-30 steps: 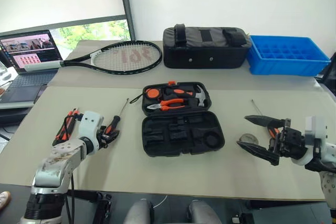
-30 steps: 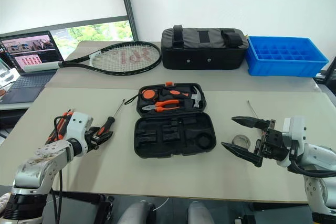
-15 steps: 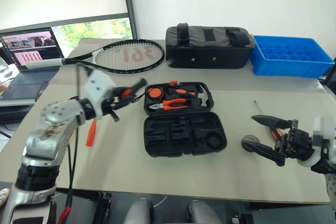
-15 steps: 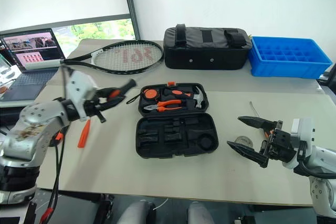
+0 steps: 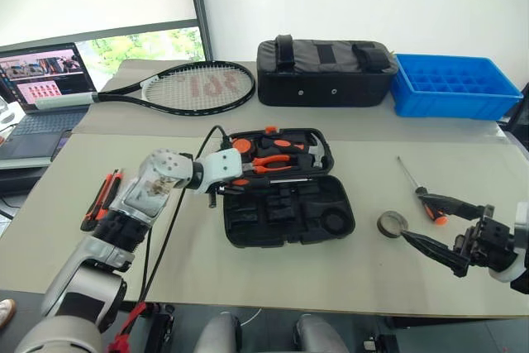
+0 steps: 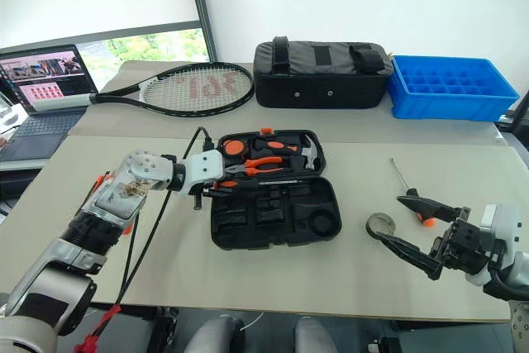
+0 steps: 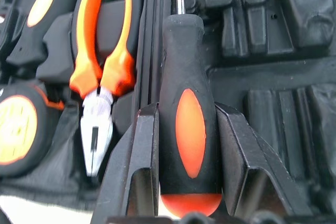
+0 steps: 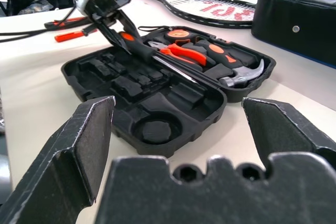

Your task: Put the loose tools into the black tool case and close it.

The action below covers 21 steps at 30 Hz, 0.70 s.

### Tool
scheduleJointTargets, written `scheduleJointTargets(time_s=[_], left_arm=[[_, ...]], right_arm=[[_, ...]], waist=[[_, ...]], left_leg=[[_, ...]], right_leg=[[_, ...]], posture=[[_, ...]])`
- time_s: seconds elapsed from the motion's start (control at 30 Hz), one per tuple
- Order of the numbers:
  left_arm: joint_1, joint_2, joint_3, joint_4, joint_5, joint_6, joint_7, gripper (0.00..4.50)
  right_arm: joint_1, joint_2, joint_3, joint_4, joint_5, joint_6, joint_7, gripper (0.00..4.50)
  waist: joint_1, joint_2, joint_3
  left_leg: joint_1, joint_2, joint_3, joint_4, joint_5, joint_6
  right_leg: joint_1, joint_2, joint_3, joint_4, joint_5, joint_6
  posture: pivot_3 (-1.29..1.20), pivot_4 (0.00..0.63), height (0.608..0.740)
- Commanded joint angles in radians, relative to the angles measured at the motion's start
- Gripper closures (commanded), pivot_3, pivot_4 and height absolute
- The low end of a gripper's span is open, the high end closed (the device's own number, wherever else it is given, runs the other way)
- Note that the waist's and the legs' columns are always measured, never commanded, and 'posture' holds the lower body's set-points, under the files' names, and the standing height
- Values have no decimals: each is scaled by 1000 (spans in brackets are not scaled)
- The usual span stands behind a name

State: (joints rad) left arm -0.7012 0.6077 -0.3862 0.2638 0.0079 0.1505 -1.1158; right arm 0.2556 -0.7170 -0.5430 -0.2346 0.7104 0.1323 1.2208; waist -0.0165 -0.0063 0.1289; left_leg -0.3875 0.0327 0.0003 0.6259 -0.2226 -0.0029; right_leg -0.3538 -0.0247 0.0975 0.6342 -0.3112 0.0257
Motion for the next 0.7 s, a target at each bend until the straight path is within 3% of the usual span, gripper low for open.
scheduleJointTargets(time_s=[0.03, 0.37, 0.4, 0.43, 0.5, 0.7], left_arm=[[-1, 0, 4, -3, 7, -26, -33, 3527], [1, -30, 21, -3, 9, 19, -23, 3527], [1, -30, 23, -6, 11, 21, -21, 2521], [-3, -34, 35, -10, 6, 24, -13, 2319], [-8, -39, 54, -19, -8, 32, -8, 1472], [-62, -46, 156, -68, -142, 85, -68, 1313]], right_arm=[[8, 3, -47, -38, 17, -31, -4, 0], [14, 5, -58, -39, 17, -31, -4, 0], [14, 5, -58, -38, 16, -32, -4, 0], [14, 4, -57, -38, 15, -32, -4, 0], [14, 3, -56, -39, 15, -30, -5, 0], [24, 3, -62, -45, 15, -29, -9, 0]], waist=[[0, 0, 0], [3, 0, 0], [3, 0, 0], [3, 0, 0], [3, 0, 0], [0, -2, 1]], left_leg=[[0, 0, 0, 0, 0, 0], [0, 0, 0, 0, 0, 0], [0, 0, 0, 1, 0, 0], [0, 0, 0, 1, 0, 0], [0, 0, 0, 1, 0, 0], [1, 0, 0, 2, 0, 0]], right_leg=[[0, 0, 0, 0, 0, 0], [0, 0, 0, 1, 0, 0], [0, 0, 0, 1, 0, 0], [0, 0, 0, 1, 0, 0], [0, 0, 0, 2, 0, 0], [0, 0, 0, 6, -1, 1]], posture=[[0, 150, 707], [0, 150, 707], [0, 150, 707], [0, 150, 707], [0, 150, 707], [0, 150, 707]])
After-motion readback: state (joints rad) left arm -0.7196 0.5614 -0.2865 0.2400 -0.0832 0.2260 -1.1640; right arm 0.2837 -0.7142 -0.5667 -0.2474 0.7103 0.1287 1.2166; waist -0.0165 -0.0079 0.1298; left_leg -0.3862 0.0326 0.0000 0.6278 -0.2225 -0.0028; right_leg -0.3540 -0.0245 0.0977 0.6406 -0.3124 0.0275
